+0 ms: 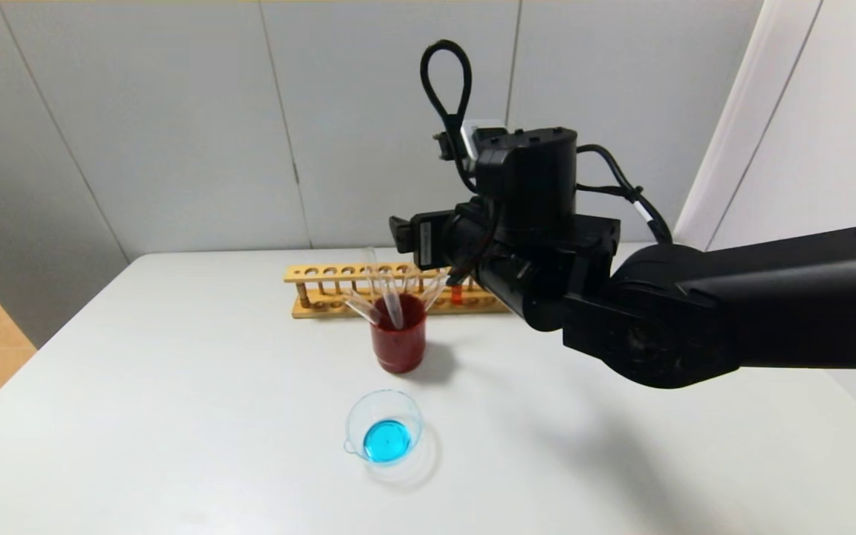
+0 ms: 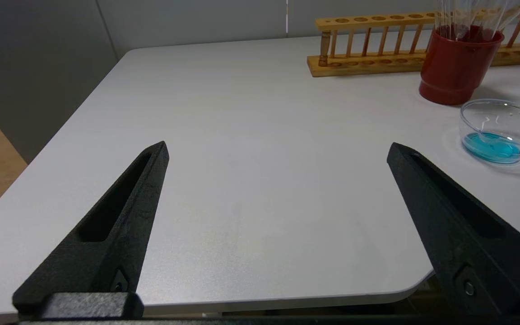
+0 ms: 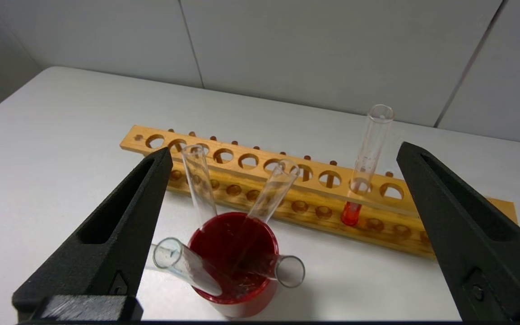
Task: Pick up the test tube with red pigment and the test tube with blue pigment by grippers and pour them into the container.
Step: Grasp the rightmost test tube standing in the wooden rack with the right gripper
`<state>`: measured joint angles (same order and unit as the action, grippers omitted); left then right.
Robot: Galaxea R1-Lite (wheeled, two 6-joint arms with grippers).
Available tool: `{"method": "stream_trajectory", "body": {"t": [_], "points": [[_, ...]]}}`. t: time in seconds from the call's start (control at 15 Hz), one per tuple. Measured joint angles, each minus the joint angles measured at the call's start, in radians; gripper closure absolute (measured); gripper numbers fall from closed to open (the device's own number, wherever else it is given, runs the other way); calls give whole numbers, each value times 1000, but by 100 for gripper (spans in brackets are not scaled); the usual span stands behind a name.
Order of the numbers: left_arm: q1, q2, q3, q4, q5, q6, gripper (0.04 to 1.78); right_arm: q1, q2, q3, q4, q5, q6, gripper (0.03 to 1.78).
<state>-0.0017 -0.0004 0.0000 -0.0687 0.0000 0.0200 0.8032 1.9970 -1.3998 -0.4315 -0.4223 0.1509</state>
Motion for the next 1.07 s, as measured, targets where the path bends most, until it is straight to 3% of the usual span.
{"method": "stream_trajectory", "body": {"t": [0.27, 1.07], "points": [[0, 0, 0, 0, 0, 0, 11, -13, -60, 74, -11, -25, 3, 7], [0, 0, 0, 0, 0, 0, 11, -112, -235, 406, -180, -71, 8, 7]]}}
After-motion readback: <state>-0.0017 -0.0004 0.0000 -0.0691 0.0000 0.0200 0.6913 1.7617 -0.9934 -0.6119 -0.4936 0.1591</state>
